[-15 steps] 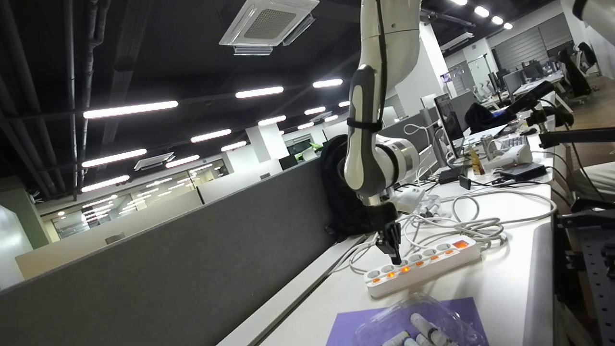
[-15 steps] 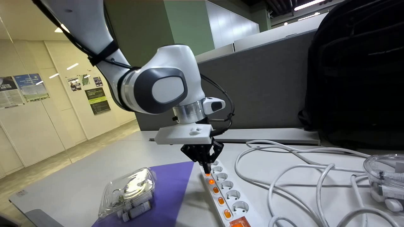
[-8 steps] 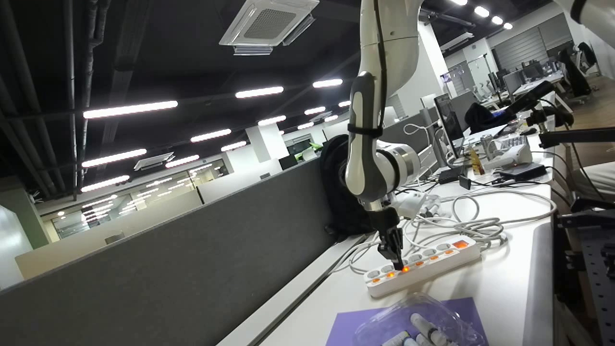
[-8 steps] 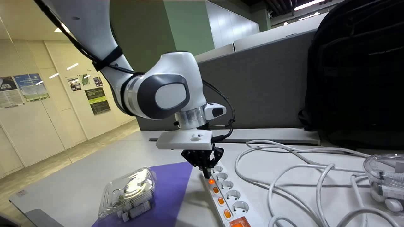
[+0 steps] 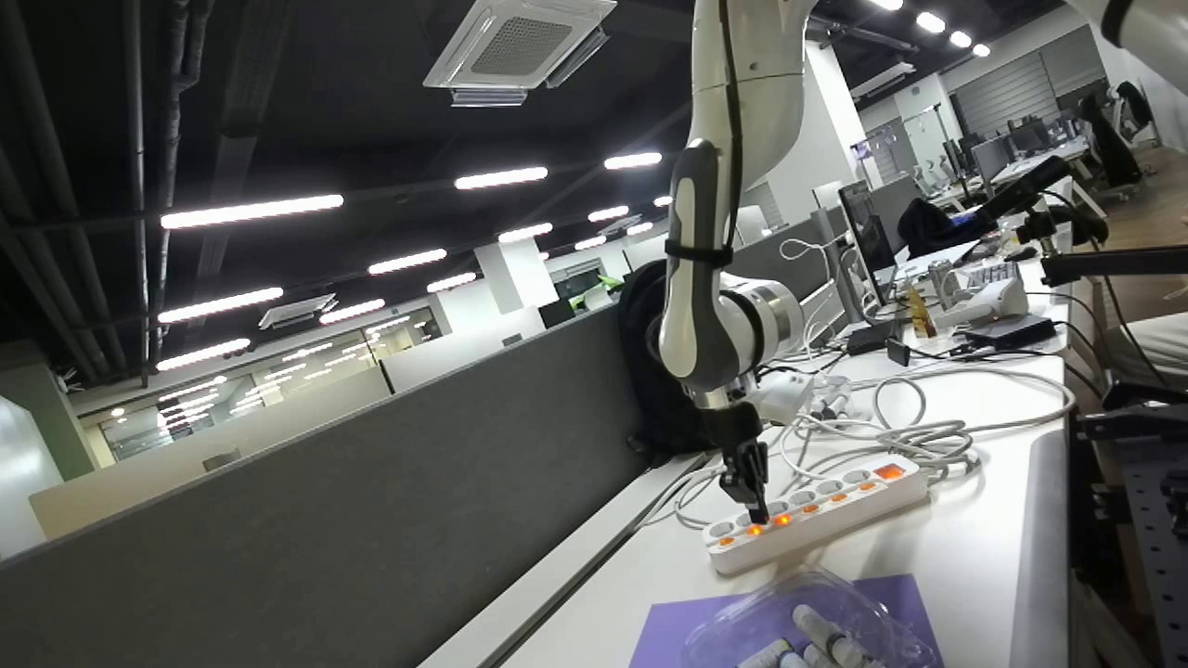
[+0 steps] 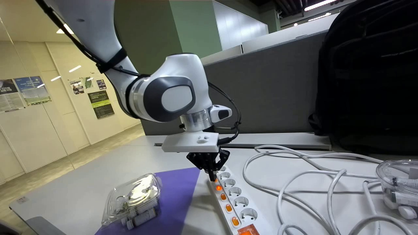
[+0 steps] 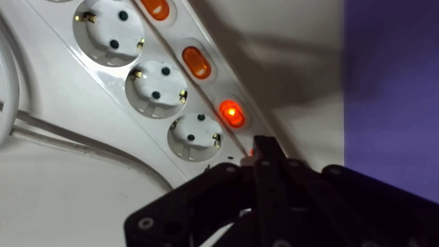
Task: Turn off the second switch from the left
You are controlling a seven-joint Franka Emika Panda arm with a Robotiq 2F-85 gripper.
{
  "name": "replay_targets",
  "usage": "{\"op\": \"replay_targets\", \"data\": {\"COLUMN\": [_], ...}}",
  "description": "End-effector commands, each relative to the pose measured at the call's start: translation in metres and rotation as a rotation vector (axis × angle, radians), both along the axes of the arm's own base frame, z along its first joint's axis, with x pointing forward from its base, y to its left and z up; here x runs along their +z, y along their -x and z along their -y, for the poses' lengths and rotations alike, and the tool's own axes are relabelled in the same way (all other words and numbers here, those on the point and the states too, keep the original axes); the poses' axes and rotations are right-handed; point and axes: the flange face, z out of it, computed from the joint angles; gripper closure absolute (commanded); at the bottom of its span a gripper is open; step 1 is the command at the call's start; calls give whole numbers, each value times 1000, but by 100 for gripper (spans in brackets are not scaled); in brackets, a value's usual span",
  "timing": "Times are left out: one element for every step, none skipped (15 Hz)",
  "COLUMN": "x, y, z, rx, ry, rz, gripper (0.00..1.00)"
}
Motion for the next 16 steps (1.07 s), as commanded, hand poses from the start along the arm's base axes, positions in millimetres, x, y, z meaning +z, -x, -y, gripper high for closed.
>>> {"op": "replay_targets", "data": {"x": [-2, -3, -5, -7, -8, -10, -9, -9, -9, -10, -13, -15, -18, -21, -25, -29], "y": [-11, -13, -15, -16, -17, -18, -18, -19, -19, -19, -19, -18, -17, -16, -14, -13], "z": [4, 4, 4, 2, 1, 0, -1, -2, -3, -3, -2, -1, 1, 2, 4, 5], "rx": [-24, -23, -23, -20, -16, -11, -6, -2, 3, 5, 4, 3, 3, 4, 3, 3], "ry": [-6, -6, -6, -5, -5, -5, -5, -5, -3, 1, 4, 7, 11, 19, 27, 37], "rz": [-6, -9, -11, -14, -16, -19, -20, -23, -25, -28, -35, -42, -49, -54, -63, -69], "gripper": [100, 100, 100, 100, 100, 100, 100, 100, 100, 100, 100, 100, 100, 100, 100, 100]}}
